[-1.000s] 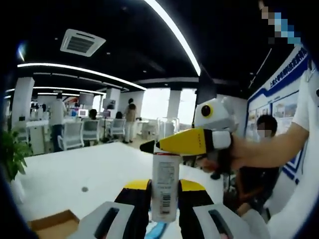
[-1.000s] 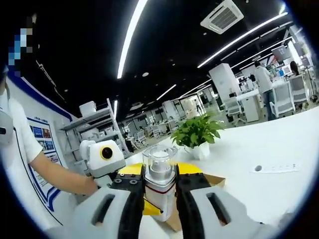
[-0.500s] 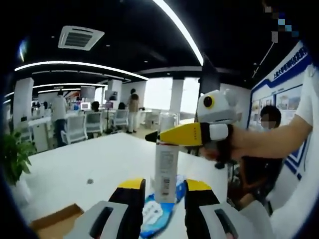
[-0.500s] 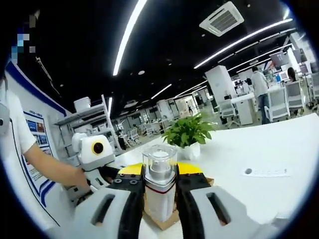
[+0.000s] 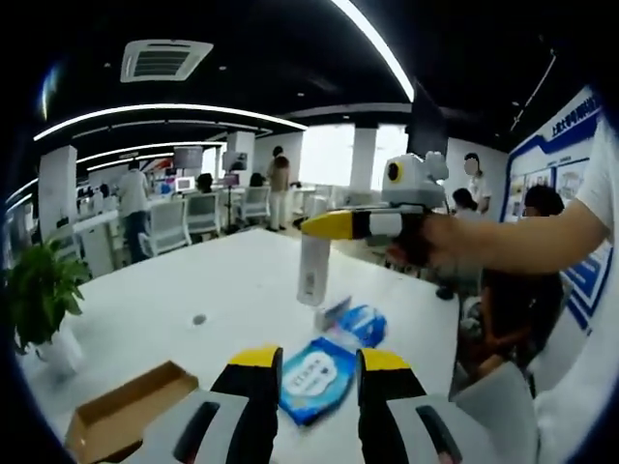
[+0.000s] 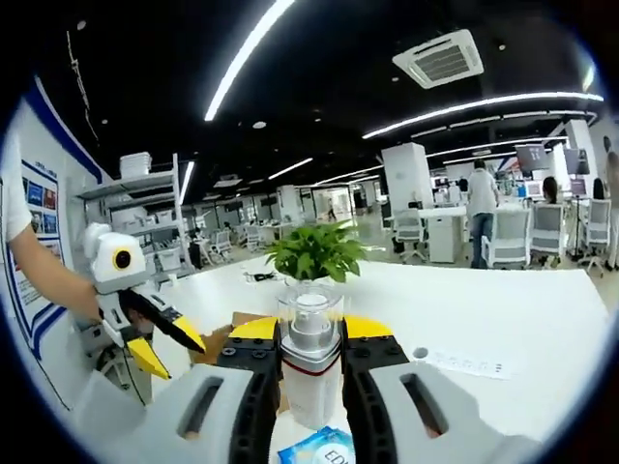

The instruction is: Operate the shoe box by opening the lid, removing the specified soft item, and placing it in the target area until the item is outside and the box remains undamaged.

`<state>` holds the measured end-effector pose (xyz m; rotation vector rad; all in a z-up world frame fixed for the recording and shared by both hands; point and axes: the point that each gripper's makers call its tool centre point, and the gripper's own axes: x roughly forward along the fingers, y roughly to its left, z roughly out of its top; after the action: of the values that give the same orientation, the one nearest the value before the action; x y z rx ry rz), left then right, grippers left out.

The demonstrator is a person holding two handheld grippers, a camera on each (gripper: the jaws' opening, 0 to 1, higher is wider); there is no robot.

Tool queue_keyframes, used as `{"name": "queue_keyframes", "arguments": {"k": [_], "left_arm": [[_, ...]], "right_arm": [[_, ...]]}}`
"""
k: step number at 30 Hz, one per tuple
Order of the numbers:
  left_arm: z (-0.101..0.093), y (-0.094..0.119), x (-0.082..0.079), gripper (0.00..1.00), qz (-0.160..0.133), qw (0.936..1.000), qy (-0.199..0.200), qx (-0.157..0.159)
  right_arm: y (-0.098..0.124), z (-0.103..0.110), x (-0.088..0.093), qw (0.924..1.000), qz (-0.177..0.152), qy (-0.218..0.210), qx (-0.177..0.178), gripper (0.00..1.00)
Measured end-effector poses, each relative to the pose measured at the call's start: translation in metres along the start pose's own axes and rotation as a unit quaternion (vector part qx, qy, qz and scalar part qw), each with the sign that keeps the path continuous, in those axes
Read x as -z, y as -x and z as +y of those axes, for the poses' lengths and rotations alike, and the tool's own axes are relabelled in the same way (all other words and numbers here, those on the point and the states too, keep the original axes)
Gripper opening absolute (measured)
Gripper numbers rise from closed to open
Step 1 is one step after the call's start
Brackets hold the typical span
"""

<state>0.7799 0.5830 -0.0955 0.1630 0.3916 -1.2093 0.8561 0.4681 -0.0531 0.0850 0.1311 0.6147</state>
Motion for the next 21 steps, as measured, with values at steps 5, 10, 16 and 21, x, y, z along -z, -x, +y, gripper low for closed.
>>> {"name": "queue_keyframes", "arguments": {"k": [5, 10, 16, 21], "left_arm": [[0.006, 0.006, 0.009, 0.31, 0.014, 0.9998, 0.011, -0.007], [0.012, 0.008, 0.013, 0.30, 0.022, 0.9996, 0.014, -0.012], [0.019, 0.008, 0.014, 0.30, 0.022, 0.9993, 0.025, -0.015], [0.020, 0.001, 0.022, 0.30, 0.029, 0.9989, 0.034, -0.012]], "right_arm": [[-0.009, -0.032, 0.021, 0.9990, 0.015, 0.035, 0.024, 0.20], [-0.012, -0.048, 0.041, 0.9984, 0.018, 0.035, 0.040, 0.20], [-0.019, -0.077, 0.076, 0.9980, 0.023, 0.025, 0.054, 0.20], [-0.026, -0.086, 0.105, 0.9976, 0.024, 0.016, 0.062, 0.20]]}}
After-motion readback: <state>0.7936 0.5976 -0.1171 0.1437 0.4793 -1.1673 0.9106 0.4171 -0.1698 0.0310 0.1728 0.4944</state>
